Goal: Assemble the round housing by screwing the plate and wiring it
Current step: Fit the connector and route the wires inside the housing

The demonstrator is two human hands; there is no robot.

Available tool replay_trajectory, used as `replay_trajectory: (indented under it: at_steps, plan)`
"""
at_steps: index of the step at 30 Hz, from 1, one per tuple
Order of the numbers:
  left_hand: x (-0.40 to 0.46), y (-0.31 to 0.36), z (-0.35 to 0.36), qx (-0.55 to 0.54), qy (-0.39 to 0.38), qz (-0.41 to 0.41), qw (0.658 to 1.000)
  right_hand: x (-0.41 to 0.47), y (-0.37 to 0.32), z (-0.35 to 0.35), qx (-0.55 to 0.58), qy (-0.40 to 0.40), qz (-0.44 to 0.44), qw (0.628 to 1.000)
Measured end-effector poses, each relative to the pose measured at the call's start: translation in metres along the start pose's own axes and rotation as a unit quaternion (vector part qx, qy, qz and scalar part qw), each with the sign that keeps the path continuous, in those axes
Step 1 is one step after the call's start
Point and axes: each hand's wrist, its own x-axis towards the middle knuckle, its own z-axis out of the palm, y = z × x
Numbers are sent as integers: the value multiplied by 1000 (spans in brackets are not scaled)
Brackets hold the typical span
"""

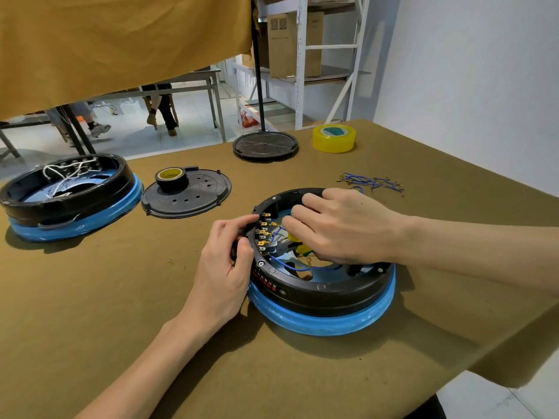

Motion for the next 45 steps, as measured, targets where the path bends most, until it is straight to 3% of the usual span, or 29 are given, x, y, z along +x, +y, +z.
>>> replay_trajectory:
  at_steps: [11,19,27,29,33,36,45]
  plan:
    - [1,1,-1,2,-2,-3,1000,3,-3,-19,39,-114,28,992]
    - [0,1,-1,0,-5,-2,1000,32,-1,-21,99,-235,127,959]
    - [0,1,-2,-3,-11,-1,1000,52,23,-30,272,-362,191,871]
    - [0,1,-2,-6,-11,-1,1000,60,33,-28,327,-436,190,817]
    - [0,0,-2,-12,-14,-3,1000,60,64,-19,451,-542,230,670]
    - [0,0,-3,-16,-15,-3,1000,55,72,-13,504,-581,211,604]
    - [1,0,-2,-3,-10,-1,1000,37,48,-6,524,-515,232,637]
